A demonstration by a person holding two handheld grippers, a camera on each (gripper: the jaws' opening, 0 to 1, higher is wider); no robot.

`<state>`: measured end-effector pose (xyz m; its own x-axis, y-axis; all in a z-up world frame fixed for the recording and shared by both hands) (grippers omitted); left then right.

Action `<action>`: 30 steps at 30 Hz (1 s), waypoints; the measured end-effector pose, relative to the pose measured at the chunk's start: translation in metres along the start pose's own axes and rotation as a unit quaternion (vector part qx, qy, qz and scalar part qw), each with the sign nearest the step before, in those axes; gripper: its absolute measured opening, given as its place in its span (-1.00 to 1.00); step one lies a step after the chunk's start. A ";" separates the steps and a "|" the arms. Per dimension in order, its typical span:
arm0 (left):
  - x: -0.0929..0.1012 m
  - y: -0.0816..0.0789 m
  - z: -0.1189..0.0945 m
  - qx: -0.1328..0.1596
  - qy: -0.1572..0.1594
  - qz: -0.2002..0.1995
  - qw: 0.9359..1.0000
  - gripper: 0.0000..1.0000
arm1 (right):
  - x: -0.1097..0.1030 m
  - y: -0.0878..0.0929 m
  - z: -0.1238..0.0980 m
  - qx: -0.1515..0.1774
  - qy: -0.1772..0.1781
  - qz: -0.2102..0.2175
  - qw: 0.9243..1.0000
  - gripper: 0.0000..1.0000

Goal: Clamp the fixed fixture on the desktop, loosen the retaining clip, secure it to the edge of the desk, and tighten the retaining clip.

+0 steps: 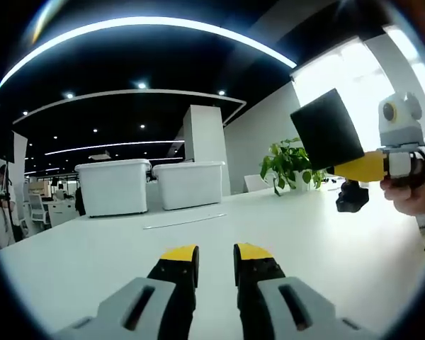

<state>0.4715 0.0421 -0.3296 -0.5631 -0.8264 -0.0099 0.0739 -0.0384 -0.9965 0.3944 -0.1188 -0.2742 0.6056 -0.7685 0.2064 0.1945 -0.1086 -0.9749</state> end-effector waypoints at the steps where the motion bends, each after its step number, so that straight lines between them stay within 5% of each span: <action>1: 0.000 0.000 0.000 0.000 0.000 0.000 1.000 -0.60 | -0.003 -0.001 0.000 0.002 -0.002 0.005 1.000 -0.94; 8: -0.001 -0.001 -0.001 0.004 -0.001 -0.004 1.000 -0.60 | -0.012 -0.002 -0.002 0.012 -0.009 0.048 0.999 -0.94; 30: 0.001 0.001 0.001 -0.003 0.003 0.003 1.000 -0.60 | -0.031 -0.014 -0.027 0.057 -0.019 0.075 0.995 -0.92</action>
<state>0.4722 0.0405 -0.3305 -0.5674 -0.8233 -0.0168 0.0725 -0.0296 -0.9969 0.3523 -0.1100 -0.2694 0.6624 -0.7464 0.0633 0.1845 0.0806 -0.9795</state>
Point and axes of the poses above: the point that each gripper's makers call its tool centre point, and the gripper's own axes: z roughly forward along the fingers, x roughly to its right, y roughly out of its underside, the point moved 7 cm from there along -z, roughly backward along the fingers, and after that the axes turned 5 degrees about -z, right-handed, at the moved point
